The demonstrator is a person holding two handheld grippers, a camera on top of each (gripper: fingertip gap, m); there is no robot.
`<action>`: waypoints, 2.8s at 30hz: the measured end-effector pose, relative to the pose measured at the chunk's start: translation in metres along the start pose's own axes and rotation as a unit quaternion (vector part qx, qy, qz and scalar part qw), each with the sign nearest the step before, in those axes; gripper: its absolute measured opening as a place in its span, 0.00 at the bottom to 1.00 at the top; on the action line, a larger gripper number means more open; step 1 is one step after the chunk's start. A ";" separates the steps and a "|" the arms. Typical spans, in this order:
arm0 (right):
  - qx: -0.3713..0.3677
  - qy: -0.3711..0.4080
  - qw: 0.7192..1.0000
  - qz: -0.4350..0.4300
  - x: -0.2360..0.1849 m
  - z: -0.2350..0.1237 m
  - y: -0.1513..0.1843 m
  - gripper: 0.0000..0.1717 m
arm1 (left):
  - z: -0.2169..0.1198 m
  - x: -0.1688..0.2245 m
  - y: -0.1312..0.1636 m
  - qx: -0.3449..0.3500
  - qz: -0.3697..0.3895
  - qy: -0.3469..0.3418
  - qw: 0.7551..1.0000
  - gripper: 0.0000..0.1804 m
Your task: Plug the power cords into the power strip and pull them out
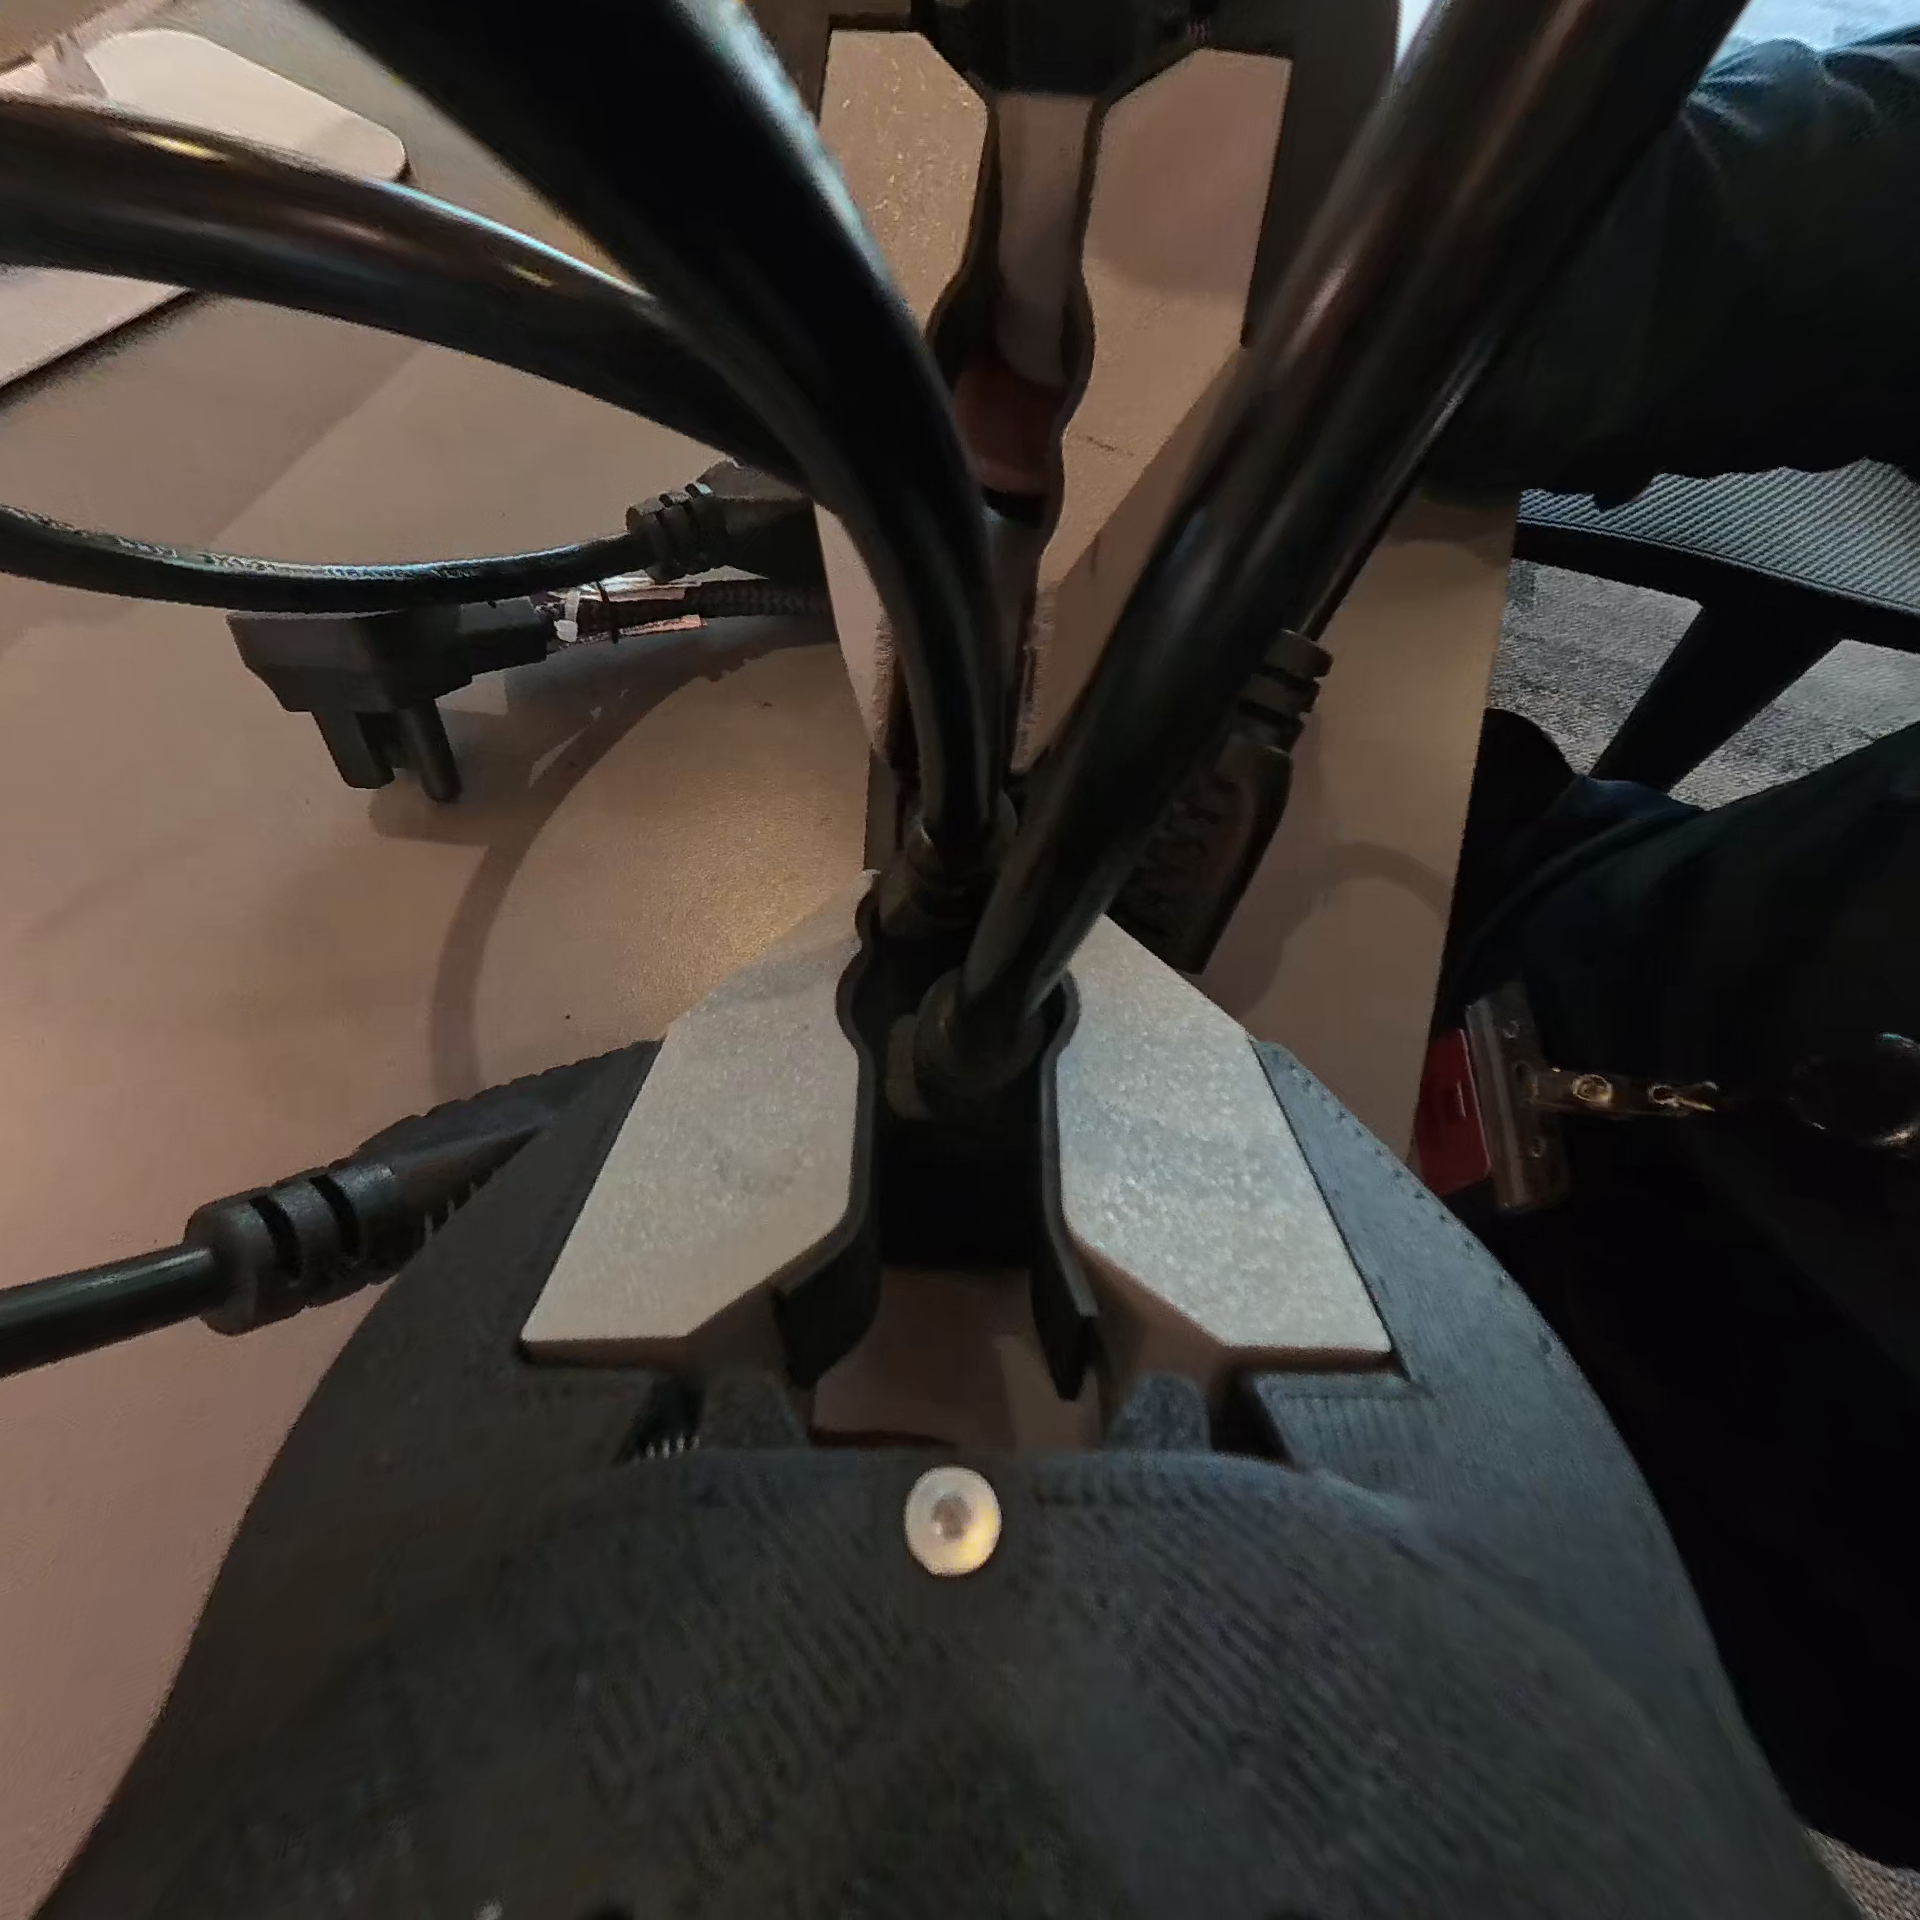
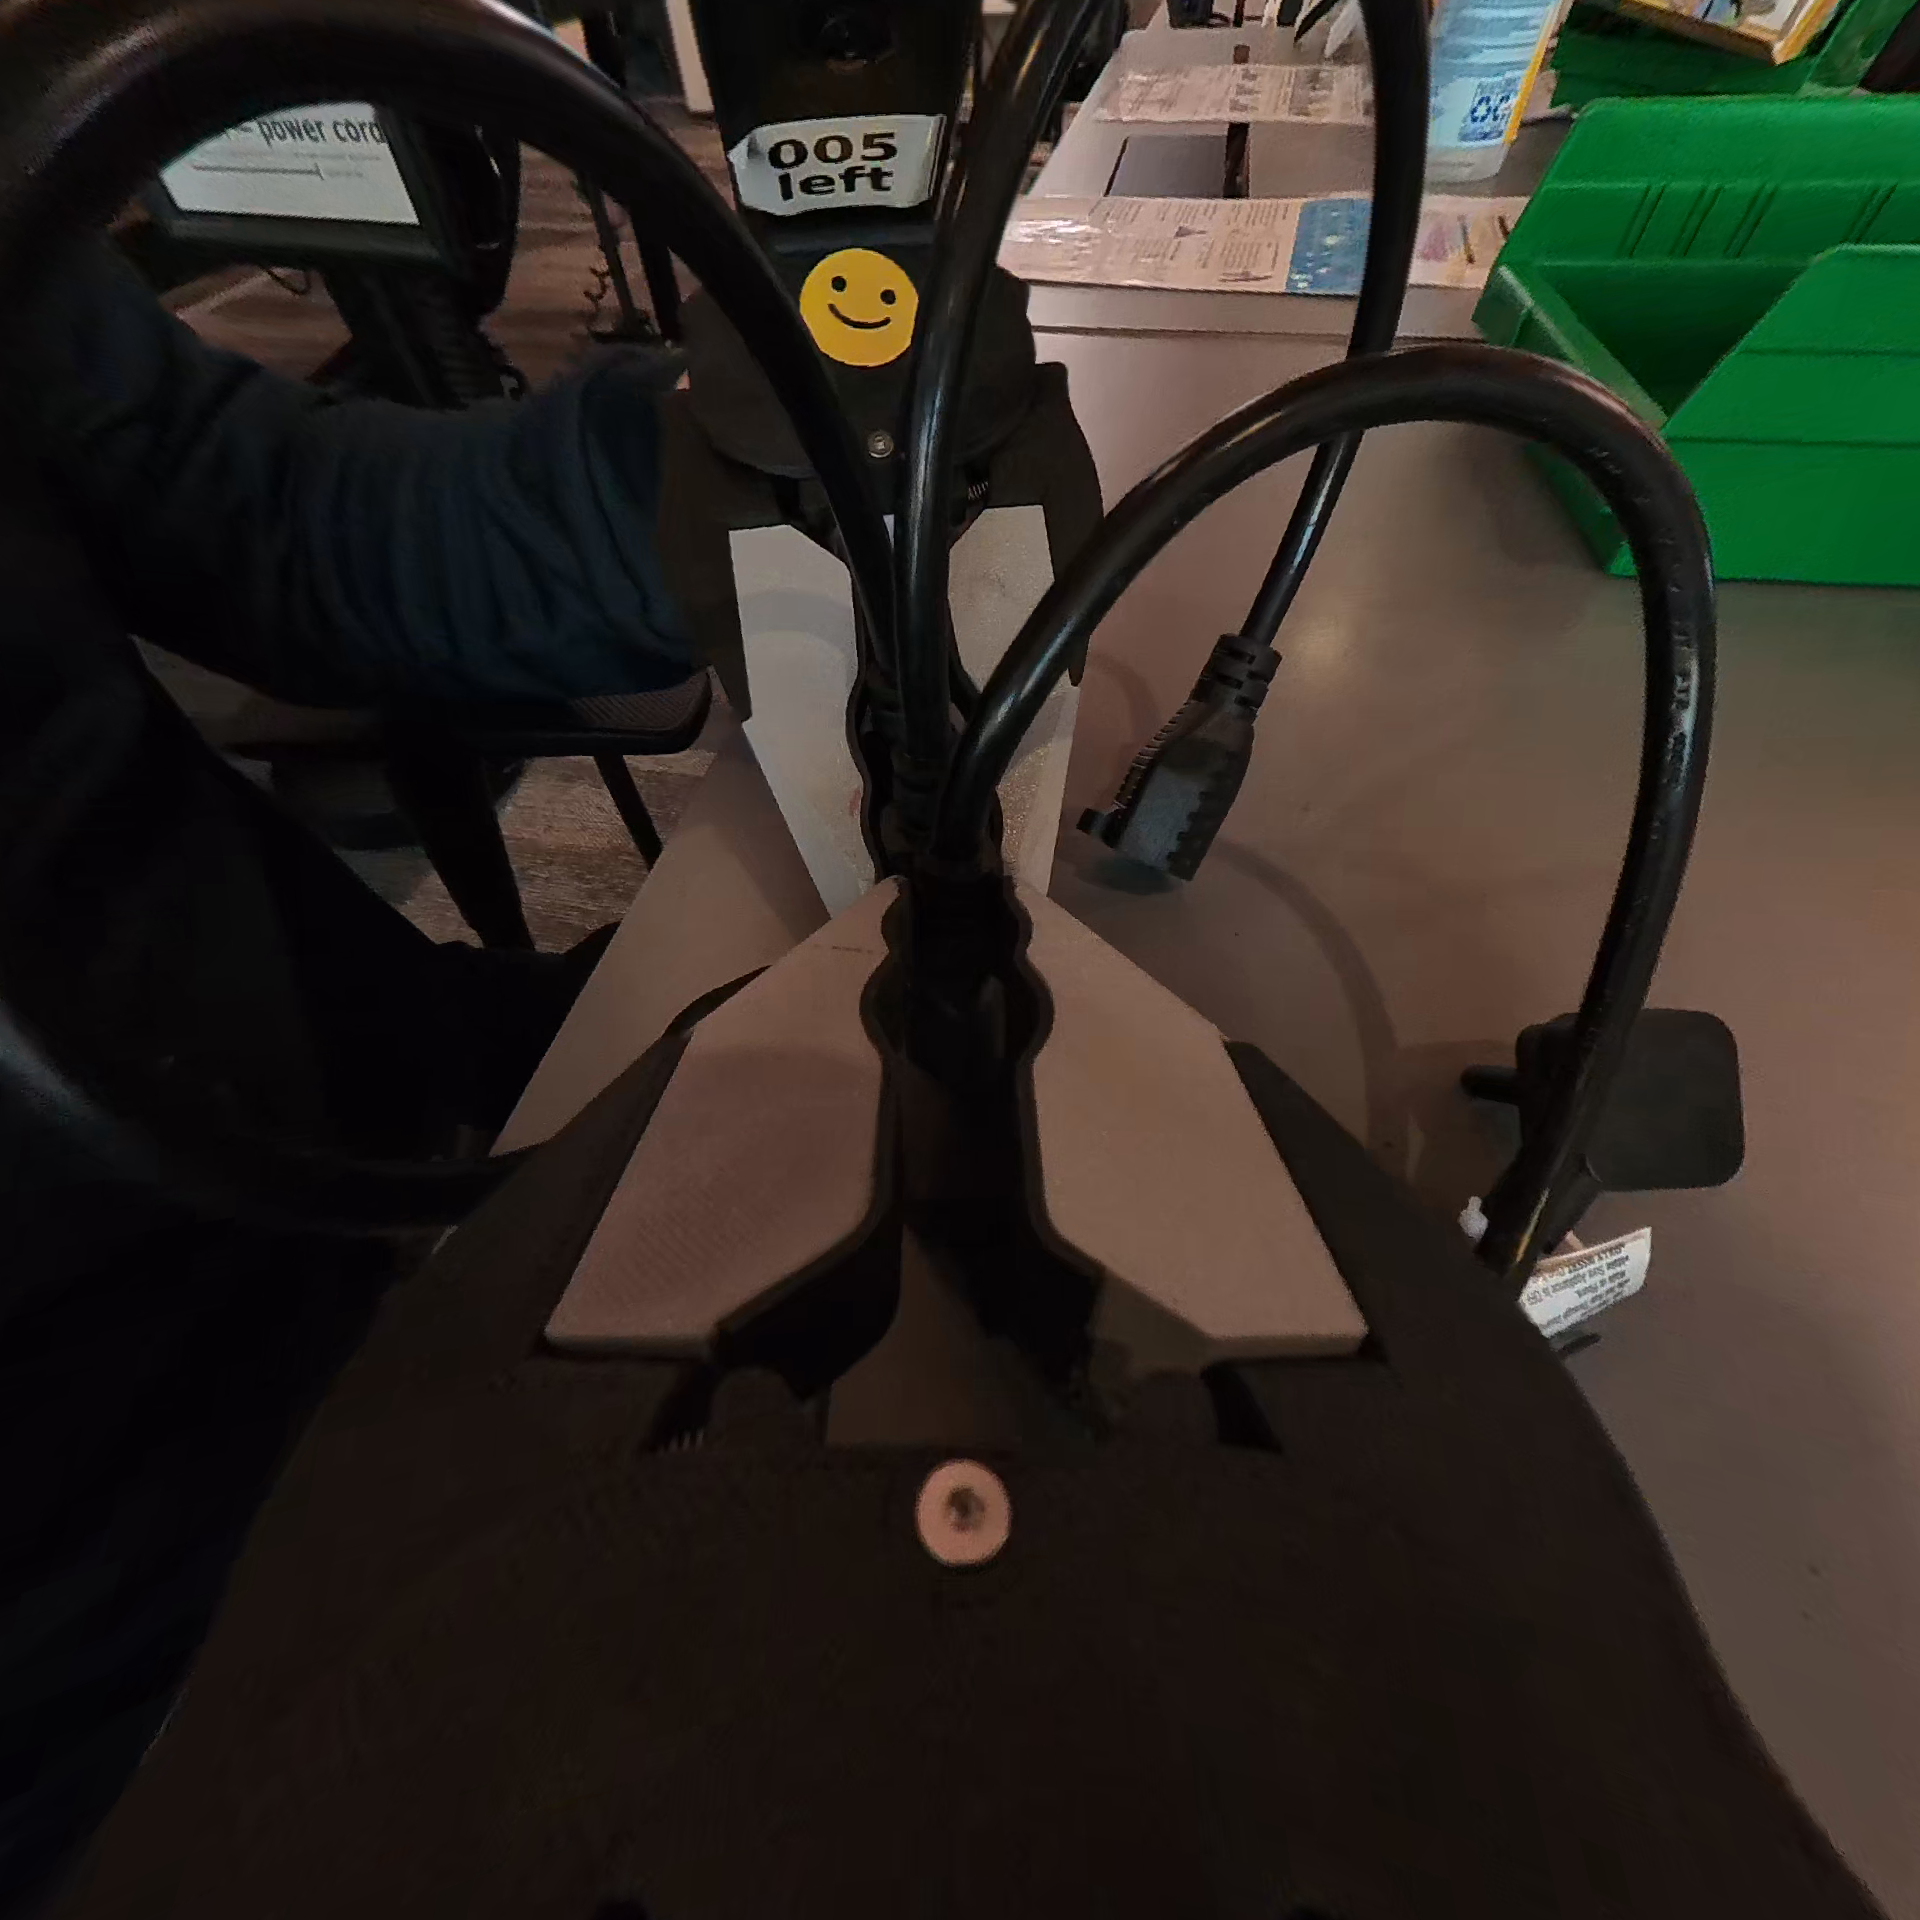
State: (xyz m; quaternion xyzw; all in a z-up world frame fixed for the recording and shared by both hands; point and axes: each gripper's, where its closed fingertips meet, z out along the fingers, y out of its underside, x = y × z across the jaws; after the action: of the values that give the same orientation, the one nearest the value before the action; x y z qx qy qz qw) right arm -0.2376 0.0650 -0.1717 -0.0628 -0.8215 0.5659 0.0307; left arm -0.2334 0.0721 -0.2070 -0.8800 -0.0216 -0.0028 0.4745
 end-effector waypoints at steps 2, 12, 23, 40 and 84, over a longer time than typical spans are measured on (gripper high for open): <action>-0.003 0.007 1.000 -0.009 0.000 -0.001 0.001 0.08 | 0.000 0.000 0.000 0.000 0.003 0.000 1.000 0.14; 0.008 0.005 1.000 0.012 0.002 -0.004 0.001 0.08 | 0.004 0.000 -0.003 0.001 -0.008 0.017 1.000 0.14; -0.004 0.030 0.999 -0.013 0.003 -0.007 0.004 0.08 | 0.009 -0.001 -0.006 -0.001 0.011 0.017 1.000 0.14; -0.005 0.041 0.998 0.056 0.005 0.004 0.000 0.07 | 0.004 -0.006 -0.002 -0.041 0.020 -0.033 0.998 0.13; -0.090 0.027 0.995 -0.034 -0.009 0.010 -0.001 0.07 | 0.014 0.006 -0.009 -0.048 0.006 -0.048 0.998 0.13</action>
State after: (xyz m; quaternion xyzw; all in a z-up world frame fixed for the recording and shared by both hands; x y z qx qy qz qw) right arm -0.2300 0.0539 -0.1741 -0.0531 -0.8696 0.4864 0.0663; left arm -0.2280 0.0888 -0.2073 -0.9009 -0.0388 0.0407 0.4303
